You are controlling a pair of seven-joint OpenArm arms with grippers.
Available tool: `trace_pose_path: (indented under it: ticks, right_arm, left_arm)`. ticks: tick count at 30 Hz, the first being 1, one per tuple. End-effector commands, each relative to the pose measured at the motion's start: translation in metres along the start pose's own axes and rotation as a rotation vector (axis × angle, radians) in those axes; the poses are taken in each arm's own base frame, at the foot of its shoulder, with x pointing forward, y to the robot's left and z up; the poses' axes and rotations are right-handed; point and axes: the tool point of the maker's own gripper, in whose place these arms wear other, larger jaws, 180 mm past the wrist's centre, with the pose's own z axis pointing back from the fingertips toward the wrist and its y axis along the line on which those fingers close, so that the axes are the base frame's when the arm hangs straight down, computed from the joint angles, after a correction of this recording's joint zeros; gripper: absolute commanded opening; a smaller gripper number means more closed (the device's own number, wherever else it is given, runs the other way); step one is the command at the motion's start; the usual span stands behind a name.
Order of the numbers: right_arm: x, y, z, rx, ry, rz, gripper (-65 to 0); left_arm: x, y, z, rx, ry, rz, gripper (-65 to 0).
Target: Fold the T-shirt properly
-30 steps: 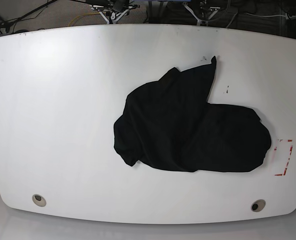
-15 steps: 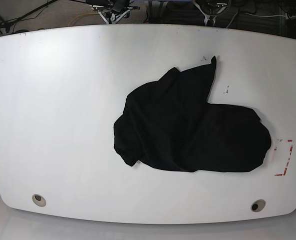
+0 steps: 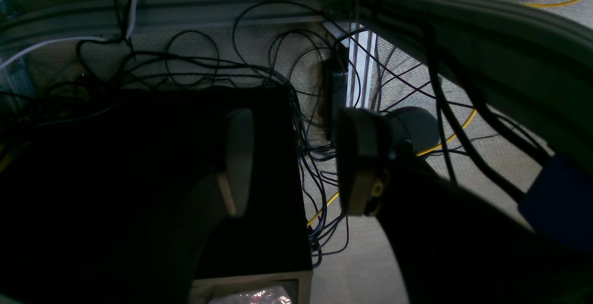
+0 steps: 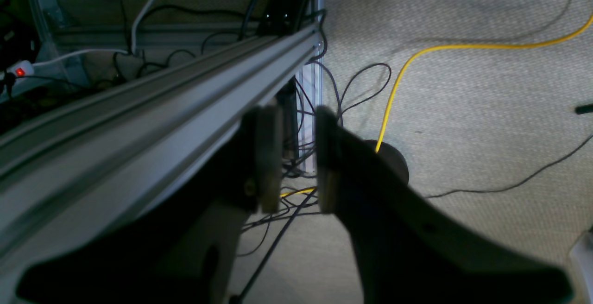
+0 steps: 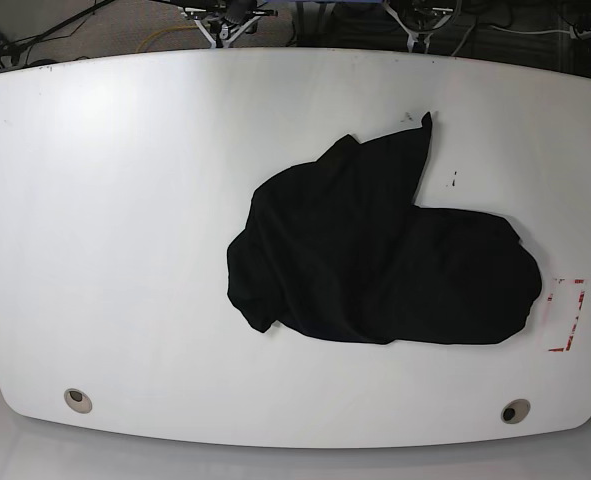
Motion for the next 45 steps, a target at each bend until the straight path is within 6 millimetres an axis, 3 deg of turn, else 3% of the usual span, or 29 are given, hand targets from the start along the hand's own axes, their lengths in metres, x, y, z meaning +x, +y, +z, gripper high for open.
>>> trace_pose_path:
  ticks: [1, 11, 17, 23, 25, 31, 38, 45]
  right_arm:
    - [-0.003, -0.005, 0.003, -0.008, -0.006, 0.003, -53.3]
    - [-0.02, -0.02, 0.017, -0.046, -0.018, 0.022, -53.3]
    - [-0.033, -0.029, 0.029, -0.077, -0.027, 0.033, -53.3]
    - [-0.045, -0.023, 0.043, -0.068, -0.046, 0.047, -53.3]
    - [-0.049, -0.012, 0.048, -0.045, -0.056, 0.048, -53.3]
    - [-0.059, -0.011, 0.072, -0.075, -0.088, 0.069, -53.4]
    - [-0.064, -0.022, 0.108, -0.138, -0.127, 0.109, -53.4]
    - [-0.064, -0.003, 0.147, -0.092, -0.206, 0.033, -53.4]
  left_arm:
    - [-0.004, 0.002, 0.001, 0.005, 0.002, 0.004, -38.9]
    - [0.002, 0.01, 0.015, 0.027, -0.111, -0.04, -38.9]
    - [-0.009, 0.011, 0.029, 0.034, -0.148, -0.061, -39.0]
    - [-0.015, 0.011, 0.052, 0.042, -0.207, -0.092, -39.0]
    - [-0.014, 0.011, 0.063, 0.044, -0.239, -0.106, -39.0]
    - [-0.012, 0.006, 0.102, 0.048, -0.322, -0.147, -39.0]
    - [0.004, 0.018, 0.158, 0.088, -0.43, -0.204, -39.0]
    - [0.023, 0.023, 0.206, 0.097, -0.532, -0.155, -39.0]
